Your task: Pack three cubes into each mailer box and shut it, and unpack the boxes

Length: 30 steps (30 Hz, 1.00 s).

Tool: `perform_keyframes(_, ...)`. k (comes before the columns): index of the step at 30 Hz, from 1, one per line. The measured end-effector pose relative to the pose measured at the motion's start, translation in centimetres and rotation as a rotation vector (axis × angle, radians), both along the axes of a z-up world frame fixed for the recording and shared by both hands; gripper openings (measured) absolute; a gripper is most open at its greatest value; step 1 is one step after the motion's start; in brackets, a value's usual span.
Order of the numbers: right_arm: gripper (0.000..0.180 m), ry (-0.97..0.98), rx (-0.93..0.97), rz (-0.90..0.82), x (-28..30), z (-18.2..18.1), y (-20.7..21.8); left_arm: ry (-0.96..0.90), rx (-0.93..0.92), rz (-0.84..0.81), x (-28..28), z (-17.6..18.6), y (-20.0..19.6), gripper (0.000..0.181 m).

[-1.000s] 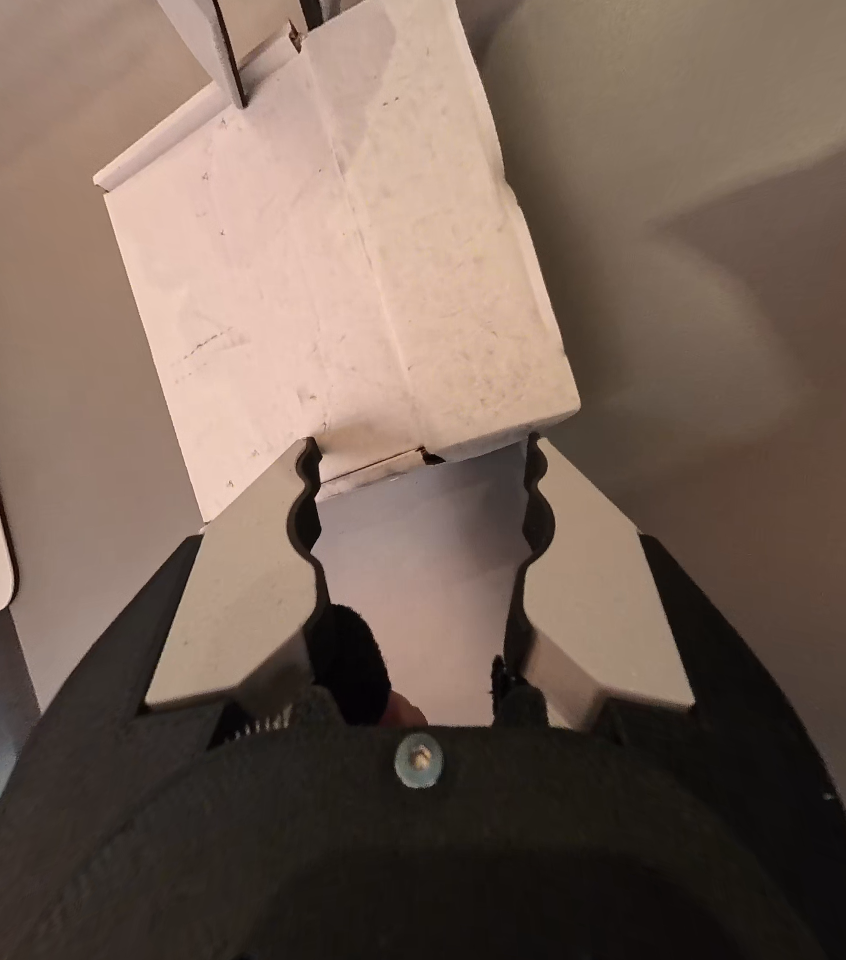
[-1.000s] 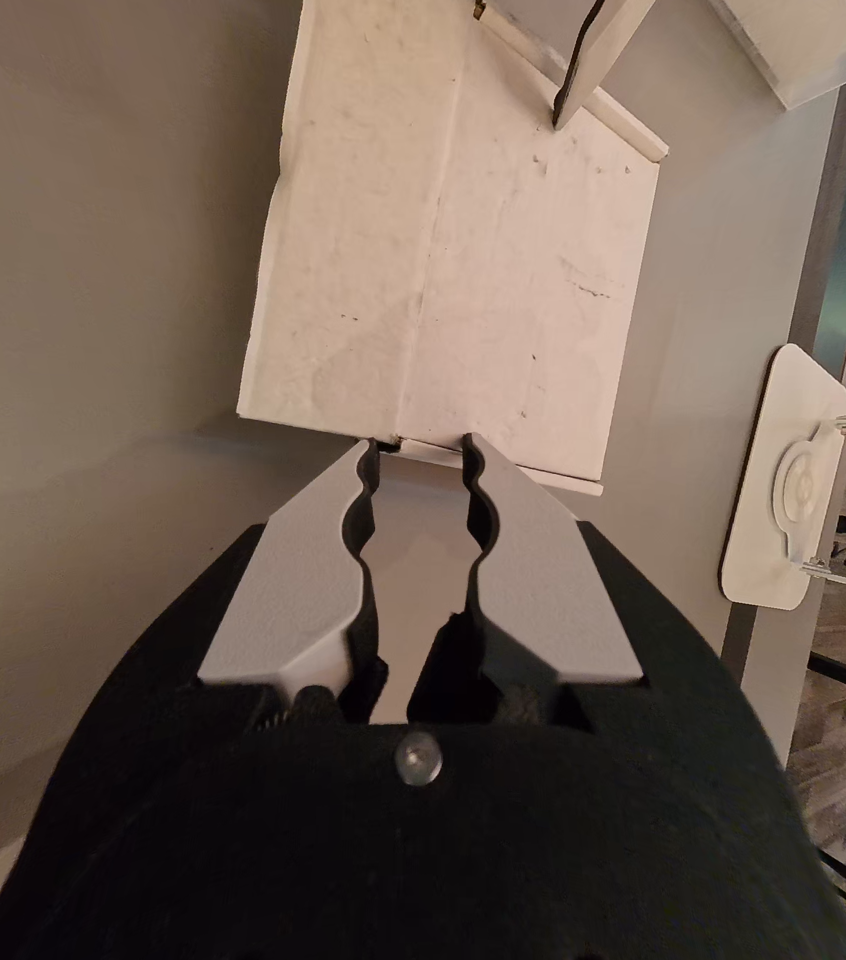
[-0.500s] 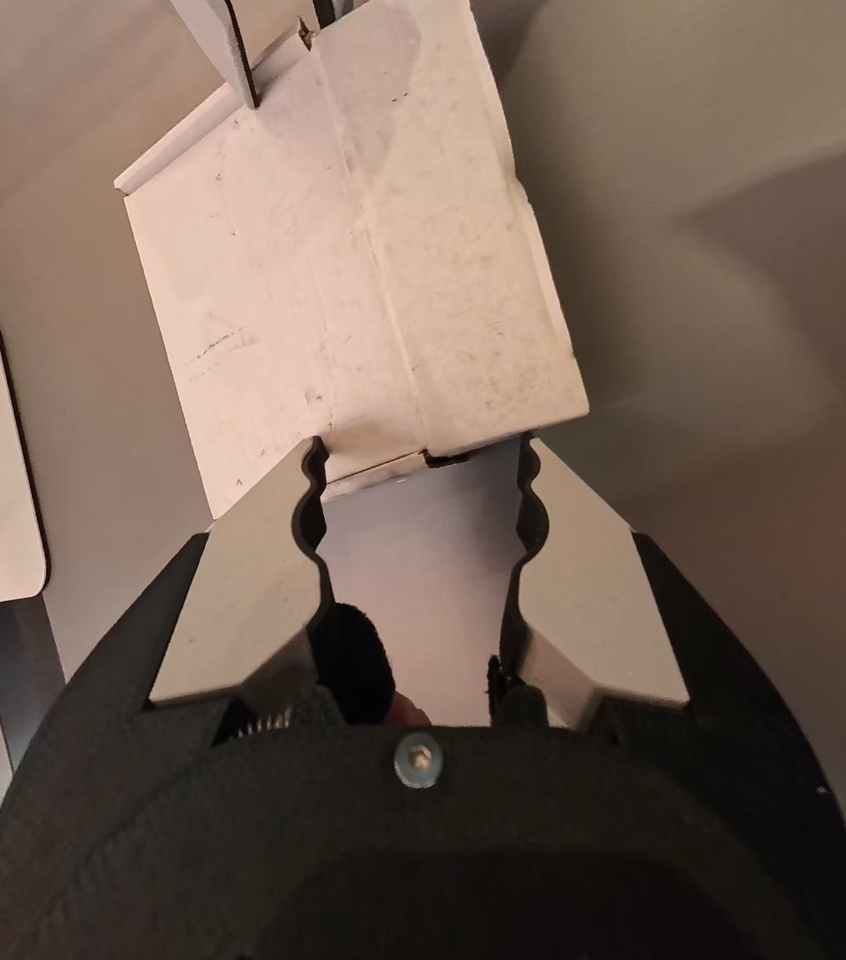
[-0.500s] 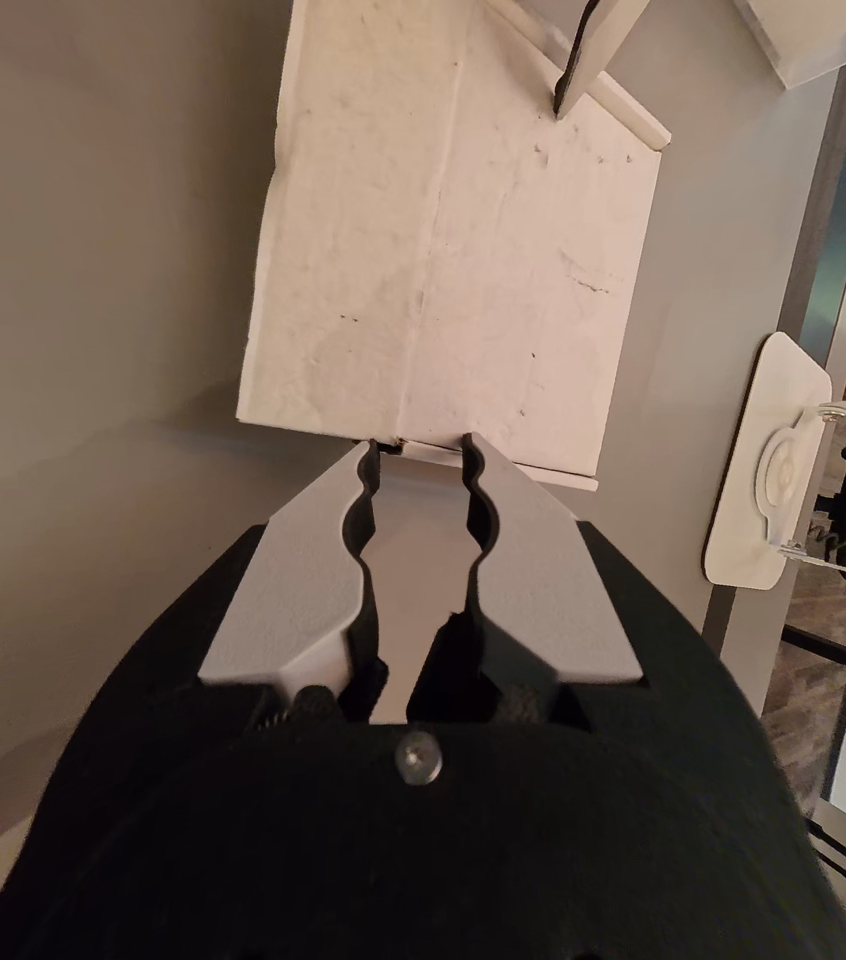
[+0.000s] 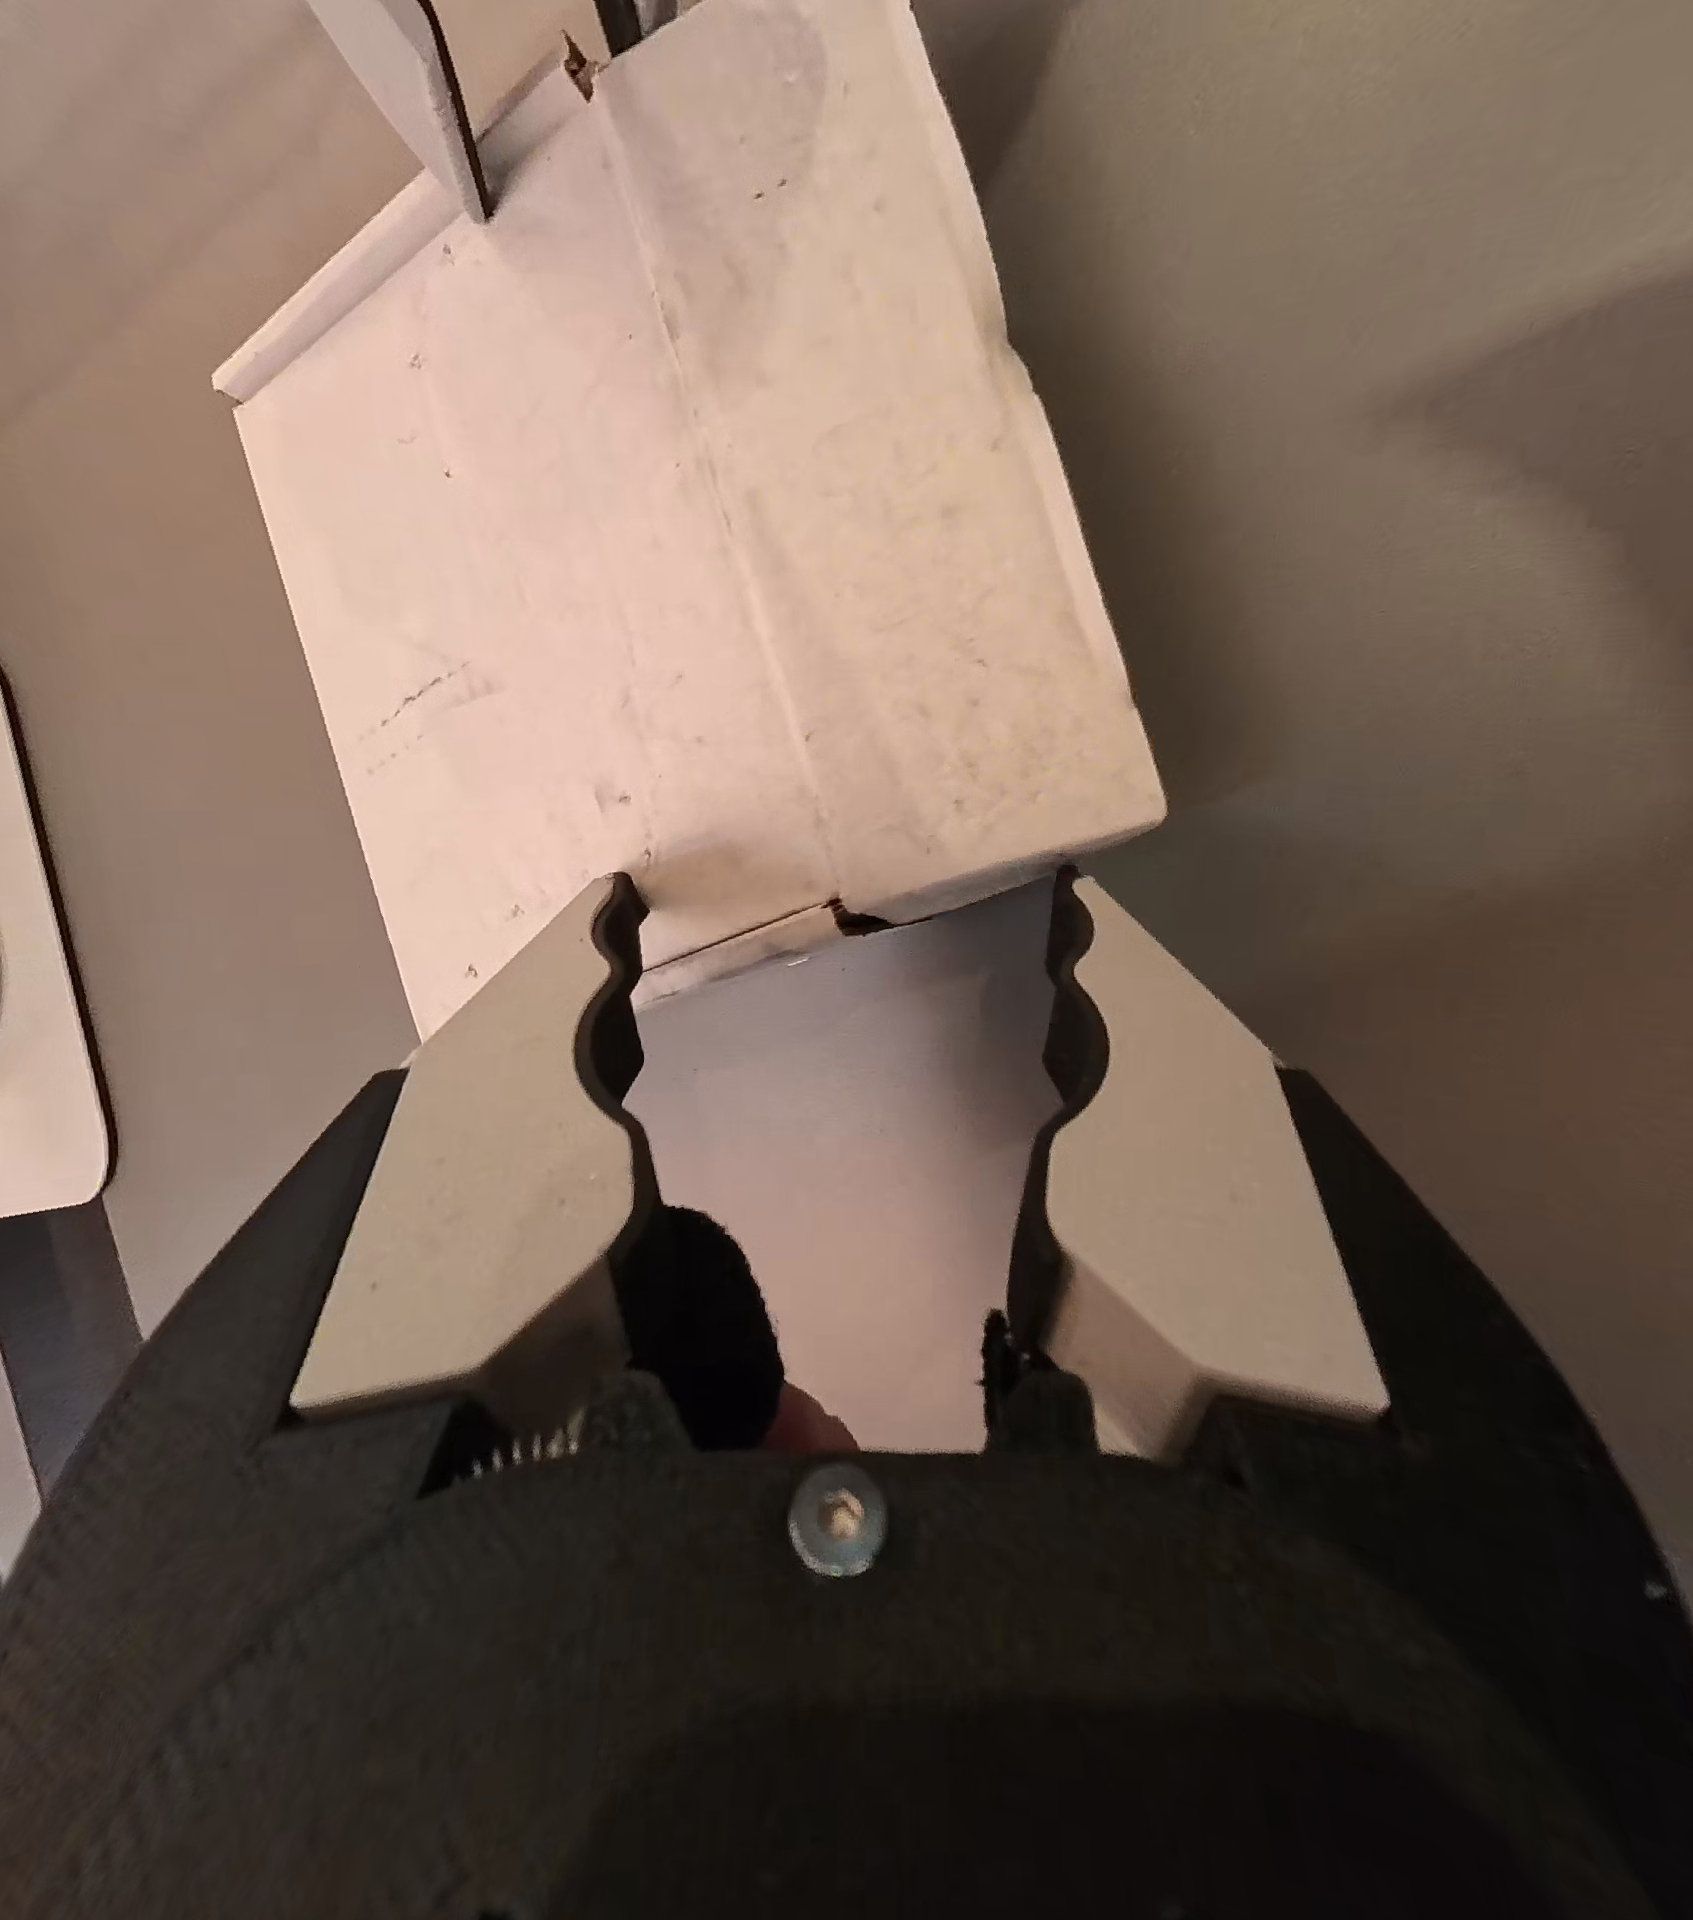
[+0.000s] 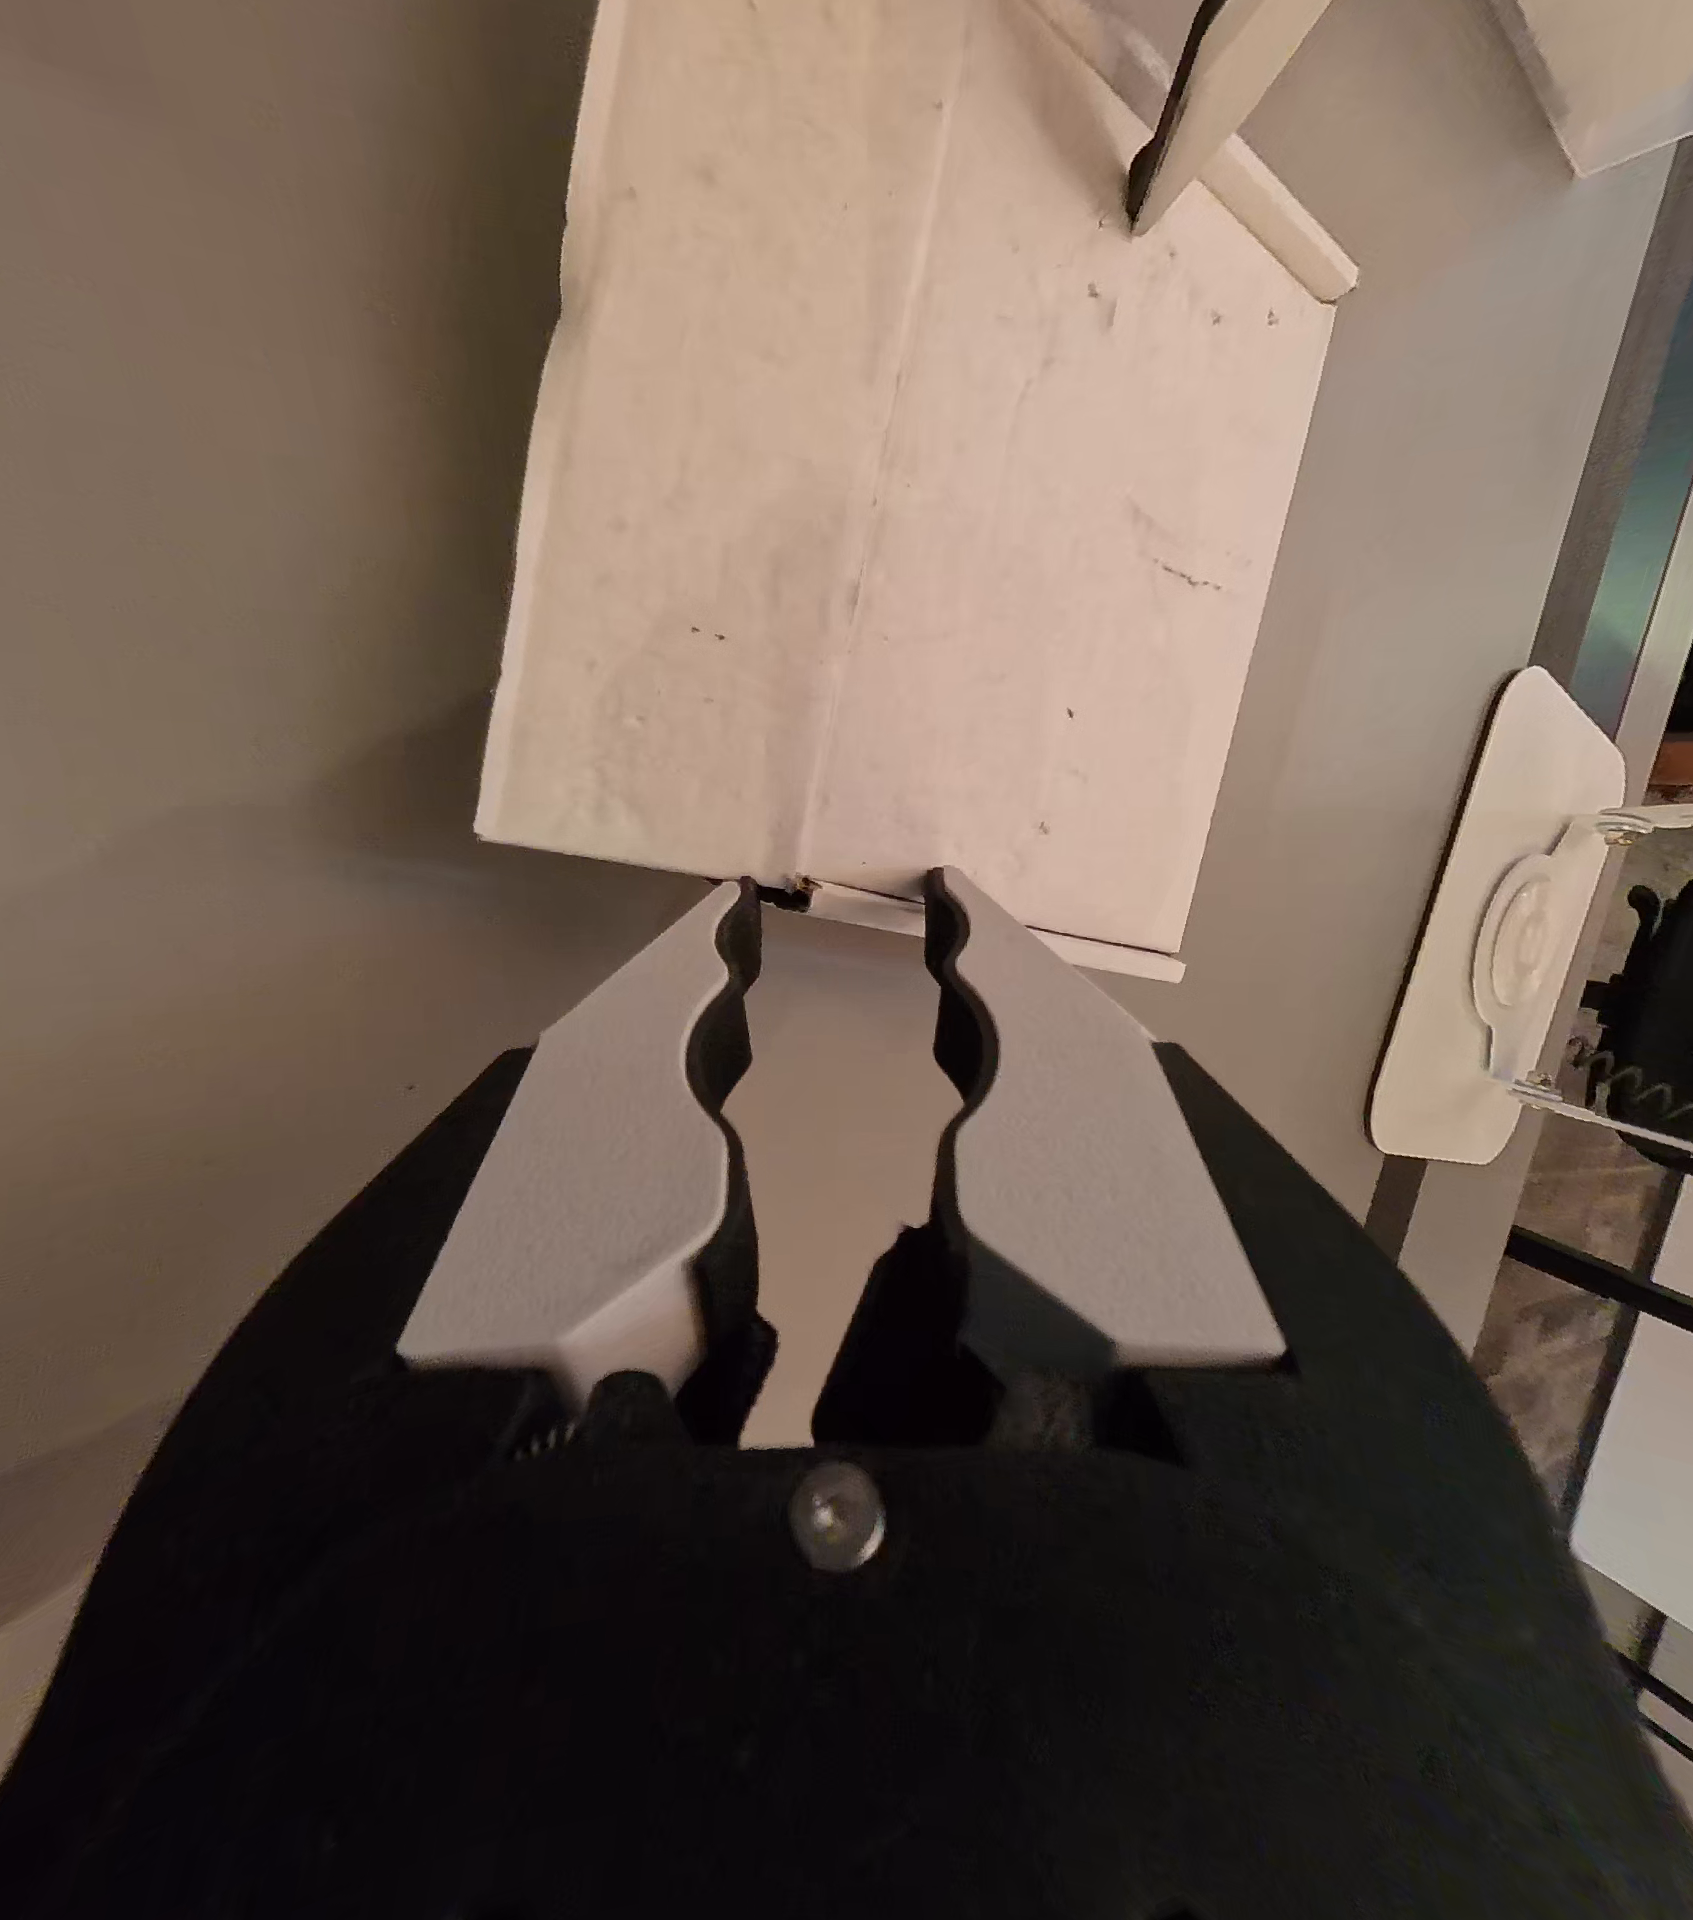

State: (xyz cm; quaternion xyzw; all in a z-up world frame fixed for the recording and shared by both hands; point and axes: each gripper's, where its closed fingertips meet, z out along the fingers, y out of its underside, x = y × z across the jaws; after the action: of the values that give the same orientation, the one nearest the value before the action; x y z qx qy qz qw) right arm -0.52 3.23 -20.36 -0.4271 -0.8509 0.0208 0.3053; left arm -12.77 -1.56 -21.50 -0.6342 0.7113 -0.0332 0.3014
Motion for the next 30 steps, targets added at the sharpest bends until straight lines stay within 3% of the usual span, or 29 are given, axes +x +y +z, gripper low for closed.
perform_keyframes(10, 0.031, -0.057, -0.194, 0.005, 0.06, 0.27, -0.2, -0.007, -0.025, 0.003, 0.03, 0.1, 0.01, 0.077)
perform_keyframes(30, 0.028, 0.014, 0.037, -0.011, 0.01, -0.06, 0.02, -0.03, 0.03, 0.031, 0.18, -0.04, 0.3, 0.073)
